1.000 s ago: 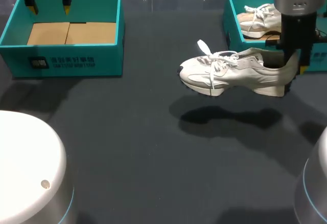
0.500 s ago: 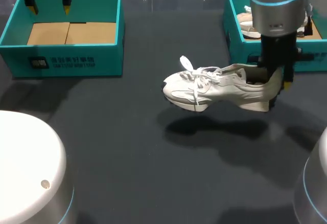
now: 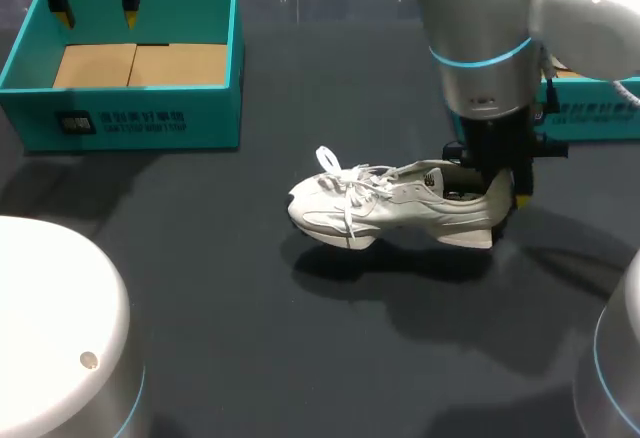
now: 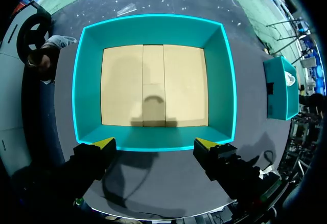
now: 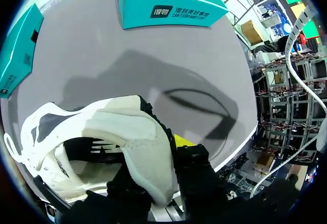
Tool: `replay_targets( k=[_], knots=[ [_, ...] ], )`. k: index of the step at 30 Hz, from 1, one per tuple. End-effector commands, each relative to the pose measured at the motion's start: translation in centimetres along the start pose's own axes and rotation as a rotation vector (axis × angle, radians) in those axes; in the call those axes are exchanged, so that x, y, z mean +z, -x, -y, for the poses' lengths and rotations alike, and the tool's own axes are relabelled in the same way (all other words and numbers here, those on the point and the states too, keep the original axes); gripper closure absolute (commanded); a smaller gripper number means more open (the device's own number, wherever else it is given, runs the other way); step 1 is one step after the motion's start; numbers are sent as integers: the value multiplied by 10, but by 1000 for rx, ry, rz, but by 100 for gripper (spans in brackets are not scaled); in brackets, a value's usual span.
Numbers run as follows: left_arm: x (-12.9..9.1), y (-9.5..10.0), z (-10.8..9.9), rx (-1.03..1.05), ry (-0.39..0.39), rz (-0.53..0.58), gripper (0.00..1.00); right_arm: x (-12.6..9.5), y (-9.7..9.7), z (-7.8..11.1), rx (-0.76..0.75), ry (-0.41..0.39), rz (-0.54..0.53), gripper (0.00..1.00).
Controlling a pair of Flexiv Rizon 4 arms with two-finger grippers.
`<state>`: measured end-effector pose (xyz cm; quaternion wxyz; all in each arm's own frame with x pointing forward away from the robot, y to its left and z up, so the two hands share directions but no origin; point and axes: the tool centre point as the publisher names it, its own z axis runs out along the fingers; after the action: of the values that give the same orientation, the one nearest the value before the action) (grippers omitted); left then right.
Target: Take the shoe out of the shoebox, open the shoe tongue, remove and reinsert the insole, then place the shoe into the shoebox
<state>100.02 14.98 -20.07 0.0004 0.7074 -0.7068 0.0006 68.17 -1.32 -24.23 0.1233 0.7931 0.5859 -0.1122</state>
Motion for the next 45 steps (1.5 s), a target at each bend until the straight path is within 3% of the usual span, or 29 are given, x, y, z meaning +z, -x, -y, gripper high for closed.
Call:
replay_targets(
  k=[1, 3, 11, 22, 45],
  knots=[
    [0, 0, 0, 0, 0, 0, 0, -2, -2, -1, 0, -4, 4, 100],
    [0, 0, 0, 0, 0, 0, 0, -2, -2, -1, 0, -4, 4, 100],
    [0, 0, 0, 0, 0, 0, 0, 14, -39, 20, -5, 68, 26, 100],
    [0, 0, 0, 0, 0, 0, 0, 34, -62, 26, -35, 37, 69, 100],
    [0, 0, 0, 0, 0, 0, 0, 70, -73, 26, -50, 0, 38, 100]
  ],
)
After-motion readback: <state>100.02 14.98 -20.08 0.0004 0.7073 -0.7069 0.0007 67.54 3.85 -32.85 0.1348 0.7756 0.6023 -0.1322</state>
